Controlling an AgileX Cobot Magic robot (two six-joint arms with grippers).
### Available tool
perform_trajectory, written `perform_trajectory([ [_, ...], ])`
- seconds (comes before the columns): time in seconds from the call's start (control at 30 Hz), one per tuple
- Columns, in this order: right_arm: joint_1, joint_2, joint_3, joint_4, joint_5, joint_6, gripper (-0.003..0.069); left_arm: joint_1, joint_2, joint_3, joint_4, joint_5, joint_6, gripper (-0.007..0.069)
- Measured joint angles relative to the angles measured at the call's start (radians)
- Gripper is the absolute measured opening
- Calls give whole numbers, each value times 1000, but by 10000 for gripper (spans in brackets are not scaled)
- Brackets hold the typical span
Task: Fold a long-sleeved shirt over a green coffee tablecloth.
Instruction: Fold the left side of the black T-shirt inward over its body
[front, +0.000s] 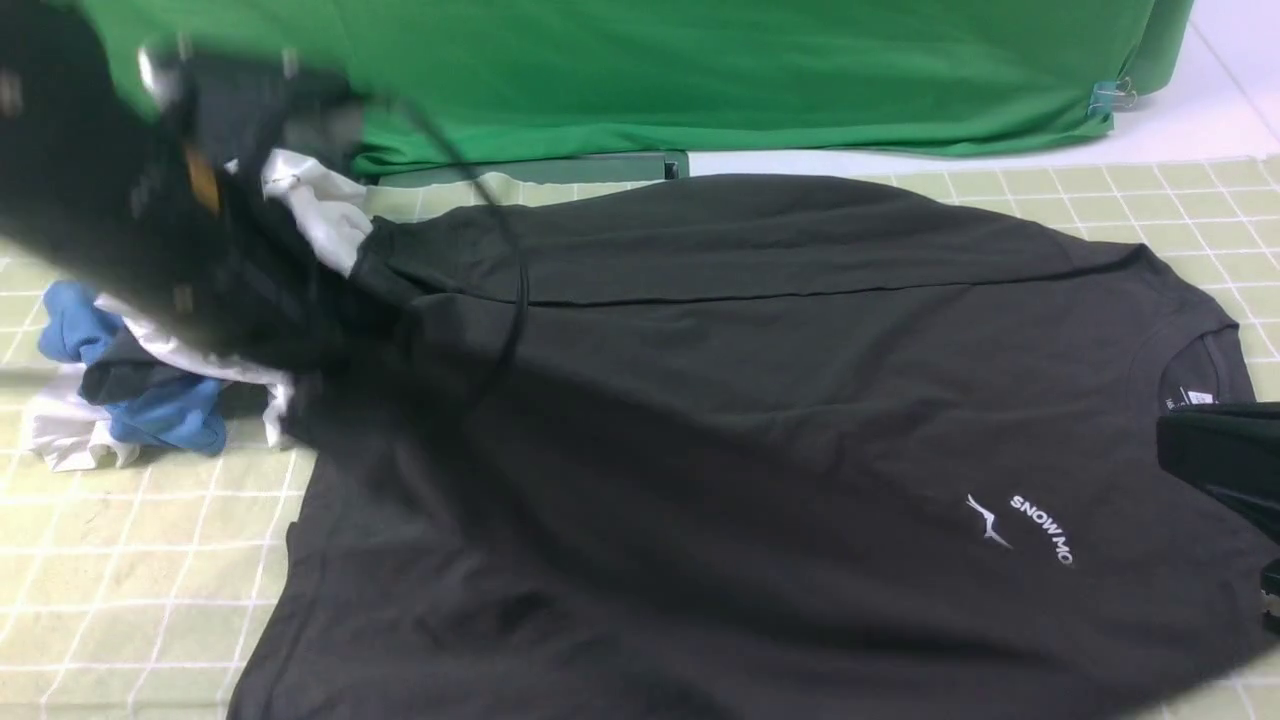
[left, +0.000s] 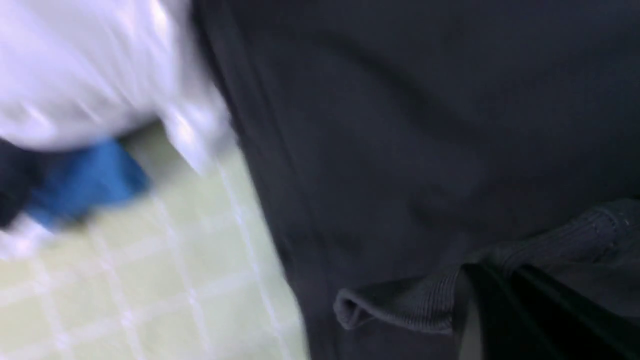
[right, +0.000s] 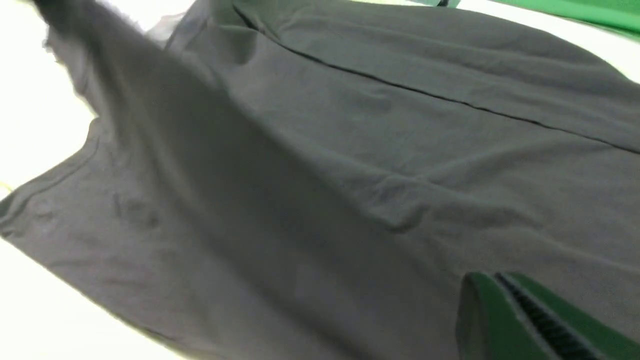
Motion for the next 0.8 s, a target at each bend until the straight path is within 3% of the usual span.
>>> perform_trajectory([
  [0.27, 0, 0, 30, 1, -7, 0, 32, 1, 208, -168, 181, 2, -11, 13],
  [0.63, 0, 6, 38, 7, 130, 17, 57, 16, 416, -199, 258, -46, -26, 19],
  [0.73, 0, 44, -5, 8, 232, 21, 99, 18, 440, -199, 260, -71, -26, 44],
  [0.8, 0, 95, -38, 9, 294, 5, 170, 18, 447, -199, 263, -95, -27, 94],
])
